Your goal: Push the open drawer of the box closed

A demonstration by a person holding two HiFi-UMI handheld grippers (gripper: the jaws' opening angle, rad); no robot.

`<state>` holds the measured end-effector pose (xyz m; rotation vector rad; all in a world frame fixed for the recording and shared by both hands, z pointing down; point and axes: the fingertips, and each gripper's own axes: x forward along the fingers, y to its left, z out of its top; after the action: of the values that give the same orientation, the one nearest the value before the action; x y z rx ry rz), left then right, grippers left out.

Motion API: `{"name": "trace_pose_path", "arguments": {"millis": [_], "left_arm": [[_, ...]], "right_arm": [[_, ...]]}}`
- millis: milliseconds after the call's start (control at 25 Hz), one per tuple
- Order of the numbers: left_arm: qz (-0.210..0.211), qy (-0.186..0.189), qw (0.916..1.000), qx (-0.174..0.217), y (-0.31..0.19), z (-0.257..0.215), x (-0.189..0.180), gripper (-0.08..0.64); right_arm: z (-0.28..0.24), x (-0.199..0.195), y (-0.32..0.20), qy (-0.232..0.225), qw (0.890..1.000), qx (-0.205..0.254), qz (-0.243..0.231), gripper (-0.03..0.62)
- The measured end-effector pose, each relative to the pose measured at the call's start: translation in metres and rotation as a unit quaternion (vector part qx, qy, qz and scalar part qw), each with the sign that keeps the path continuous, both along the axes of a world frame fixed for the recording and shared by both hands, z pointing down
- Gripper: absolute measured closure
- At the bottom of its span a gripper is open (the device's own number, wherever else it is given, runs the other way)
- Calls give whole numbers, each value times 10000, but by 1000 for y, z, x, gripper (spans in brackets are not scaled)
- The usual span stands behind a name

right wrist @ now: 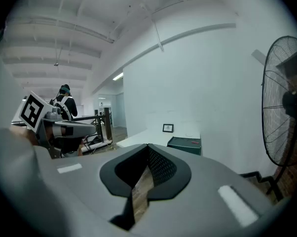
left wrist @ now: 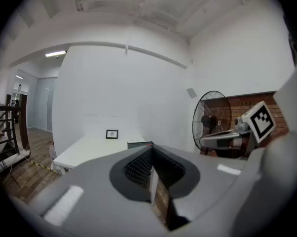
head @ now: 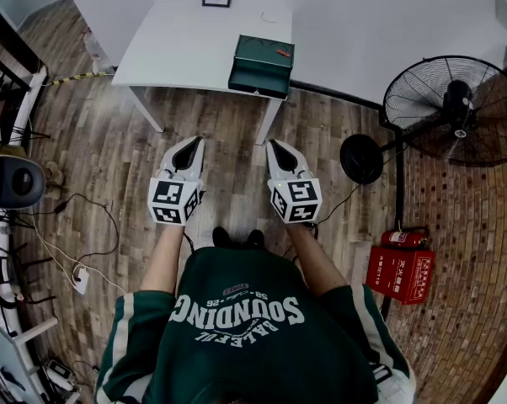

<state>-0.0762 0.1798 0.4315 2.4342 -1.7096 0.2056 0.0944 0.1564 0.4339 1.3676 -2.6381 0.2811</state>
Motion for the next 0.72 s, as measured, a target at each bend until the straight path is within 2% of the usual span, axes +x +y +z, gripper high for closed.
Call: {"name": "trace_pose_path", "arguments": {"millis": [280,720], "left_arm": [[31,5,10000,-34,-11,5,-9,508],[232,-42,9997,-95,-14,19,-32,508]], "right_arm": [[4,-8,-12,51,10000,-21,59,591],[23,-46,-15,94,9998,-181,89,591]]}}
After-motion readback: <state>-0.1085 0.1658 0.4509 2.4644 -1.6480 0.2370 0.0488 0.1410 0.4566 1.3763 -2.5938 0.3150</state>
